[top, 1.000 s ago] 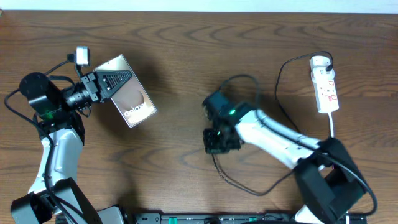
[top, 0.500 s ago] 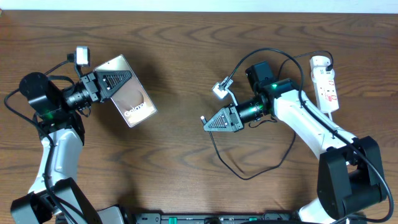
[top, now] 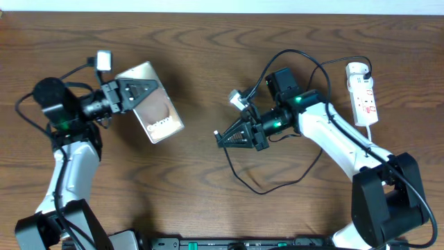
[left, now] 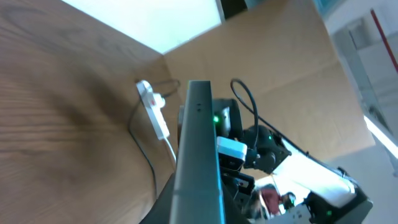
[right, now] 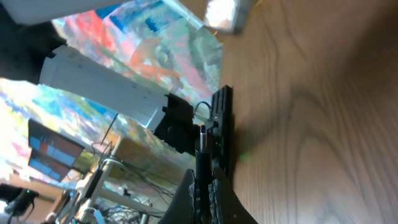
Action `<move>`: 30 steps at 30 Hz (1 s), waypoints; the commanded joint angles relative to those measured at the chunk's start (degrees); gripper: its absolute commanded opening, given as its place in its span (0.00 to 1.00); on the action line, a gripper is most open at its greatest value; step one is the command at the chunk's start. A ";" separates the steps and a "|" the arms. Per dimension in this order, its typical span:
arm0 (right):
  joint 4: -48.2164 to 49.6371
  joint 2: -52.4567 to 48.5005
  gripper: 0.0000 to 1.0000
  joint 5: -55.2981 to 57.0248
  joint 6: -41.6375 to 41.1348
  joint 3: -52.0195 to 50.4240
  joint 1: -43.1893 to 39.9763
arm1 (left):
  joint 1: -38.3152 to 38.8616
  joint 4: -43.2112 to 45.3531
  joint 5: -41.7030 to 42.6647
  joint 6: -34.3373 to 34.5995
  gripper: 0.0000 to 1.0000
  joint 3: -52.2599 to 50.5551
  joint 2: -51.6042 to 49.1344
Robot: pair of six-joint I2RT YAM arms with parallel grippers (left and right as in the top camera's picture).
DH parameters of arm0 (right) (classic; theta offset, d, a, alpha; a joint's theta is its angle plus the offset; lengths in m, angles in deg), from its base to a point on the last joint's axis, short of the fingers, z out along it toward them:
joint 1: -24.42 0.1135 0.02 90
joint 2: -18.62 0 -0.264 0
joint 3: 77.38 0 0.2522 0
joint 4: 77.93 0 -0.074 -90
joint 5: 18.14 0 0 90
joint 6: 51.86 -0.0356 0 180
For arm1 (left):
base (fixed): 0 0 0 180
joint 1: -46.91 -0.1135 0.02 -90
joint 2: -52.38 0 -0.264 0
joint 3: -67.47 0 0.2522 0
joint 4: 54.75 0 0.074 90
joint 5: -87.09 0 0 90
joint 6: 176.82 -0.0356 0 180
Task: Plug charger to phone and switch on socket
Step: 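Lift the plug with the right gripper toward the phone's bottom port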
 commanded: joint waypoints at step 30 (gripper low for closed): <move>24.33 -8.20 0.01 -6.38 -19.58 0.72 6.78 | 5.79 11.78 -8.57 7.91 0.07 0.55 0.13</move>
